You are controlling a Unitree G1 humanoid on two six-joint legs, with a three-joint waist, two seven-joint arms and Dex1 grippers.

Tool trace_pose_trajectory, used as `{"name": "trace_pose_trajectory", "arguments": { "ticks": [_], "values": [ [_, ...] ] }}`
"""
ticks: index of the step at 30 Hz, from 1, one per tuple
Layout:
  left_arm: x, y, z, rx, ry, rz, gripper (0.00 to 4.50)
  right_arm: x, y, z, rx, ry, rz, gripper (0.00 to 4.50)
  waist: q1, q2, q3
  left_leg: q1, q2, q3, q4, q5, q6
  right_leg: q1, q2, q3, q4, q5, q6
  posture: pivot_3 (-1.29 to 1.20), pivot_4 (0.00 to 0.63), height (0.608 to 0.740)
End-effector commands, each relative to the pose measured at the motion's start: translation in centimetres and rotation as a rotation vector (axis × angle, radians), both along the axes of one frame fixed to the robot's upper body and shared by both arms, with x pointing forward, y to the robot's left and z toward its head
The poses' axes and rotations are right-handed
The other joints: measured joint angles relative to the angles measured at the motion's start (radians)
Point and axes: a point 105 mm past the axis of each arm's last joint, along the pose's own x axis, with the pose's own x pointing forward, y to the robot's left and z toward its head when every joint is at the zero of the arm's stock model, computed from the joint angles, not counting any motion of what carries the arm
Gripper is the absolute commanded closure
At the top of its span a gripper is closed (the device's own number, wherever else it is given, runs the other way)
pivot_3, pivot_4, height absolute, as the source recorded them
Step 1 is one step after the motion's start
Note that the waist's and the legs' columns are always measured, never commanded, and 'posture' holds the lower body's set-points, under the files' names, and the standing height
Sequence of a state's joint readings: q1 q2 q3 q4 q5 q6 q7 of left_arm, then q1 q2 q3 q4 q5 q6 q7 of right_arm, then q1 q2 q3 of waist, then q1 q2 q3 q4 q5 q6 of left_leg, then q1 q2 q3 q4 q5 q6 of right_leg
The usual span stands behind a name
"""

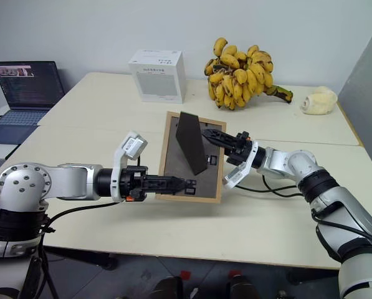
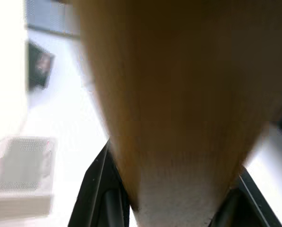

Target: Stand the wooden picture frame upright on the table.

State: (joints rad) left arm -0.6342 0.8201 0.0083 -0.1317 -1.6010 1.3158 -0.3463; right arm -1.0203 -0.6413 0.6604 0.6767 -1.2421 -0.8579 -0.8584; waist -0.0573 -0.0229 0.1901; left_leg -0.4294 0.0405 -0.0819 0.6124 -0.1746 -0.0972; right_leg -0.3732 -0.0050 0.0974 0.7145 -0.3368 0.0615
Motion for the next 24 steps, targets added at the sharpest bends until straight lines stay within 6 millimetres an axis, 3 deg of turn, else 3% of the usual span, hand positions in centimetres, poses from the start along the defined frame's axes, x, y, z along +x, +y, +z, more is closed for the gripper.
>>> {"name": "trace_pose_trajectory", "arguments": {
  "ticks": [1, 9, 12, 16, 21, 24],
  "values": [
    [0.9, 0.5, 1.3, -0.010, -0.086, 0.060, 1.67, -0.3, 0.0, 1.0, 0.037, -0.004, 0.022, 3.19, 0.000, 0.000, 0.000, 0.000, 0.000, 0.000, 0.000, 0.000, 0.000, 0.000, 0.000, 0.000, 0.000, 0.000, 0.000, 0.00, 0.150, 0.740],
    [1.7, 0.8, 2.3, -0.051, -0.100, 0.090, 0.03, -0.1, -0.1, 0.9, 0.029, 0.007, 0.008, 3.19, -0.001, 0.000, 0.000, 0.000, 0.000, 0.000, 0.000, 0.000, 0.000, 0.000, 0.000, 0.000, 0.000, 0.000, 0.000, 0.00, 0.150, 0.740],
    [0.9, 1.2, 3.4, -0.086, -0.163, 0.080, 0.03, 0.2, -0.2, 0.6, 0.022, 0.022, -0.004, 3.19, -0.001, 0.000, 0.000, 0.000, 0.000, 0.000, 0.000, 0.000, 0.000, 0.000, 0.000, 0.000, 0.000, 0.000, 0.000, 0.00, 0.150, 0.740],
    [-2.0, 3.4, 6.5, -0.149, -0.402, 0.104, 0.03, 0.7, 0.0, 0.2, 0.013, 0.060, -0.007, 3.19, -0.018, 0.000, 0.000, 0.000, 0.001, 0.001, -0.001, 0.000, 0.000, -0.001, 0.000, 0.001, 0.000, 0.000, -0.001, 0.00, 0.150, 0.740],
    [-6.2, 4.9, 6.2, -0.083, -0.498, 0.133, 0.03, 1.8, 0.0, -0.4, 0.023, 0.137, -0.042, 3.19, -0.026, -0.001, 0.001, 0.001, 0.002, 0.001, -0.001, 0.000, 0.000, 0.000, 0.000, 0.000, 0.000, -0.001, -0.002, 0.00, 0.150, 0.740],
    [-7.2, 5.4, 5.3, -0.032, -0.521, 0.201, 0.03, 2.4, 0.0, -0.5, 0.047, 0.194, -0.060, 3.19, -0.027, -0.002, 0.001, 0.002, 0.002, 0.001, -0.001, 0.000, 0.000, 0.001, 0.000, 0.001, 0.000, -0.001, -0.002, 0.00, 0.150, 0.740]
  ]
}}
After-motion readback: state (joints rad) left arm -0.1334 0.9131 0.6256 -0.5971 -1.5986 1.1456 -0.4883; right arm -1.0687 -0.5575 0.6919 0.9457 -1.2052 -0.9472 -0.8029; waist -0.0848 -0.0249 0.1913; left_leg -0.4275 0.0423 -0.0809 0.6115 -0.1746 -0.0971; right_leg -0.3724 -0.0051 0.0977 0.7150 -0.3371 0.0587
